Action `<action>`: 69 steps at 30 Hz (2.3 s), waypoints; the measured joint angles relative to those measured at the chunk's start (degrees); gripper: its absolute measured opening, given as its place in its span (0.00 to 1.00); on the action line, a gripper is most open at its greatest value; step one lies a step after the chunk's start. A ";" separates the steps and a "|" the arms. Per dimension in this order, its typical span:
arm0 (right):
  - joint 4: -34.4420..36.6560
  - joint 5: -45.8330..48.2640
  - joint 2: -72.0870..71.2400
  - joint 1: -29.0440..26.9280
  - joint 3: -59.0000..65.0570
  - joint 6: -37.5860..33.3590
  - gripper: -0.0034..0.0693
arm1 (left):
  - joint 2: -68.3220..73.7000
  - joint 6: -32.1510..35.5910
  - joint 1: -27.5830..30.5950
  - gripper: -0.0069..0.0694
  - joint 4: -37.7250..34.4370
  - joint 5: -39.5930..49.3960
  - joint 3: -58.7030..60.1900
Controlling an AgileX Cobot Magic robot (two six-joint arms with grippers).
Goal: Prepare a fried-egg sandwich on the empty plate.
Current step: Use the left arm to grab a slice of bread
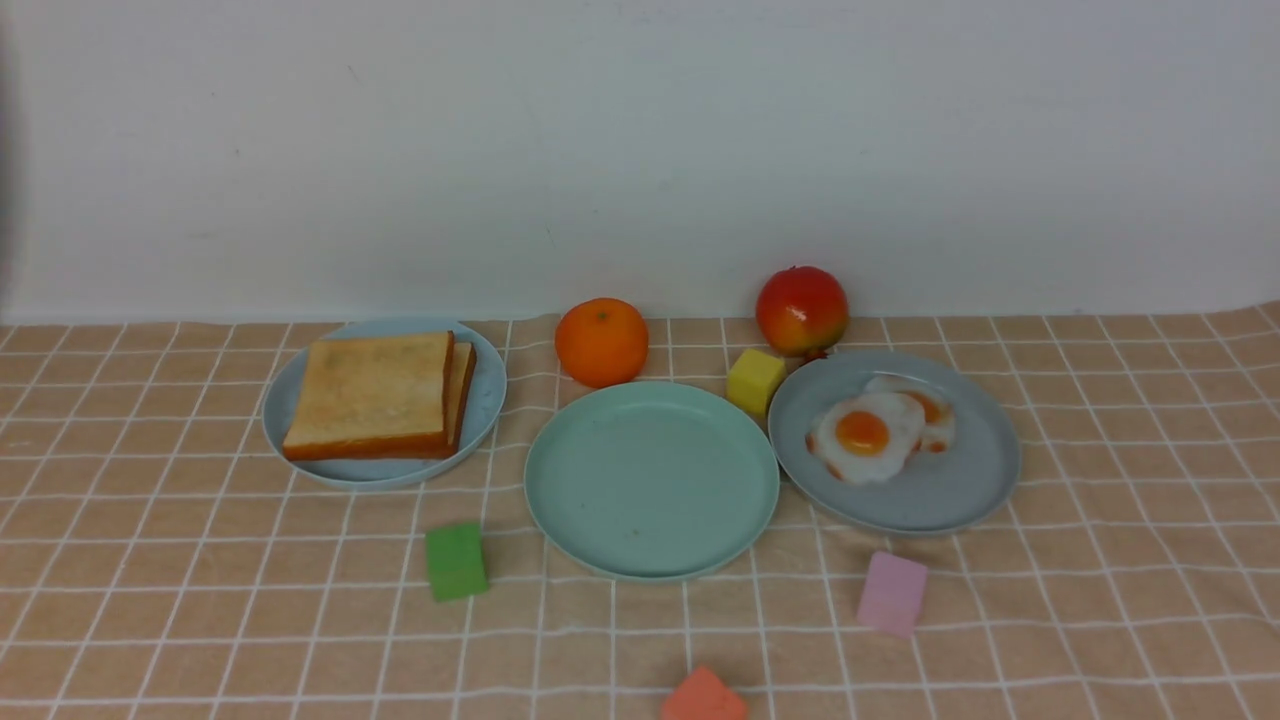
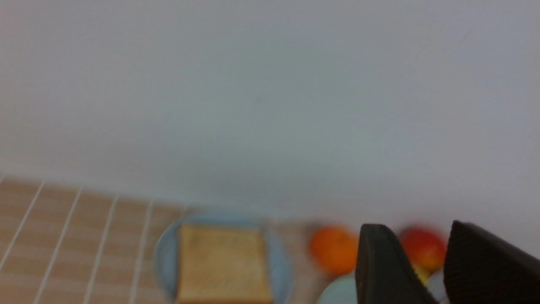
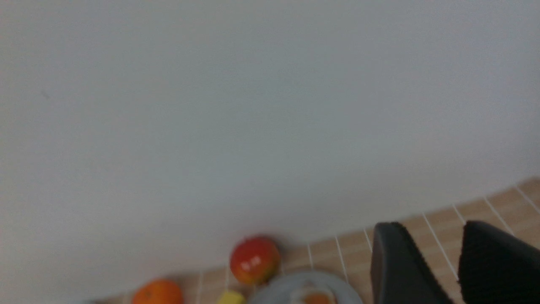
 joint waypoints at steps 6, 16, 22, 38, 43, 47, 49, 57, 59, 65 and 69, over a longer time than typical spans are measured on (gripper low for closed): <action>1.57 7.10 3.72 0.00 2.57 -0.18 0.38 | 13.87 -1.57 0.00 0.40 1.83 2.63 -0.17; 18.59 12.11 5.87 0.70 6.67 -16.08 0.38 | 36.93 2.19 7.73 0.37 -10.11 17.40 -13.26; 30.92 13.55 5.93 4.38 7.25 -31.67 0.38 | 48.67 12.86 14.34 0.40 -24.42 25.77 -23.26; 46.67 21.87 5.93 7.17 7.25 -63.99 0.38 | 65.64 22.80 14.97 0.67 -24.07 26.71 -34.90; 47.39 21.95 5.93 7.17 7.25 -64.60 0.38 | 69.53 29.86 14.97 0.67 -26.12 26.06 -36.15; 47.39 22.00 5.93 7.17 7.25 -64.60 0.38 | 72.32 33.87 14.97 0.67 -27.71 25.17 -36.42; 47.39 21.95 5.93 7.17 7.25 -64.65 0.38 | 73.52 35.45 14.97 0.66 -29.47 25.17 -36.42; 47.39 22.15 5.93 7.17 7.25 -64.65 0.38 | 74.35 39.15 14.97 0.41 -30.64 24.93 -36.69; 47.44 22.39 5.93 7.17 7.25 -64.65 0.38 | 74.35 39.15 14.97 0.32 -30.37 24.98 -36.90; 47.44 22.58 5.93 7.17 7.25 -64.58 0.38 | 71.32 36.64 14.97 0.18 -27.87 26.21 -36.89; 47.44 22.58 5.93 7.17 7.25 -64.58 0.38 | 65.71 33.80 14.97 0.18 -25.88 28.27 -36.89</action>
